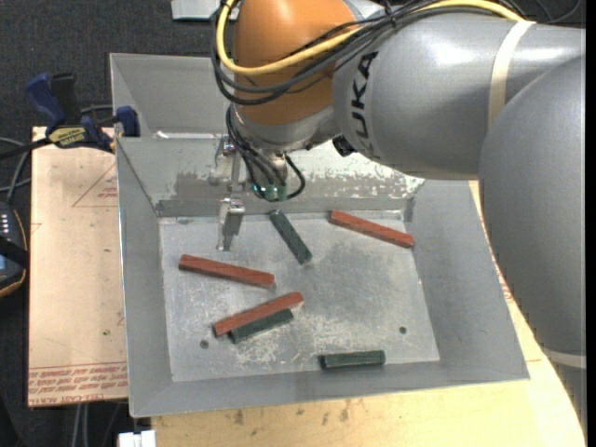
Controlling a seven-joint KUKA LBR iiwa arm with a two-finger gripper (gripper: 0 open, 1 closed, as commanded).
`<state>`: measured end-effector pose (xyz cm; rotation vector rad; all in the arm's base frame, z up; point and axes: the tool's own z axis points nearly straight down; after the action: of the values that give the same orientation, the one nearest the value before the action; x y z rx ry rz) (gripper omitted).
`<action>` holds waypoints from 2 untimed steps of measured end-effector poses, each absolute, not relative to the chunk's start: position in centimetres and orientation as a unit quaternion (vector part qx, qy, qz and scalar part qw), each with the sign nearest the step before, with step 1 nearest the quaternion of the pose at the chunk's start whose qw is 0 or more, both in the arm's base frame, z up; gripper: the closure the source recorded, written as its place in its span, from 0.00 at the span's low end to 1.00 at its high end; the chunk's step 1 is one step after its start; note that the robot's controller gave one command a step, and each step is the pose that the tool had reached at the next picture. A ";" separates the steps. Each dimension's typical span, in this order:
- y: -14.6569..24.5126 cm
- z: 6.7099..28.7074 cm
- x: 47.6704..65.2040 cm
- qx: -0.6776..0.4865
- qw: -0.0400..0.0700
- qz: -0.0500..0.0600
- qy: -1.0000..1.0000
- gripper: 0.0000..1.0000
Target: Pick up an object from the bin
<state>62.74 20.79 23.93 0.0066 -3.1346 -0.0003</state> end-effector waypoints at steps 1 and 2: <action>20.7 24.5 62.9 0.000 -0.001 -0.001 -1.000 0.00; 19.9 19.3 62.1 -0.032 -0.003 -0.001 -0.999 0.00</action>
Offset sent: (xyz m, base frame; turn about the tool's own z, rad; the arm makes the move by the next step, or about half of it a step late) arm -0.0272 -0.0269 -0.1693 0.2169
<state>62.12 19.90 19.28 -0.1006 -3.1454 -0.0046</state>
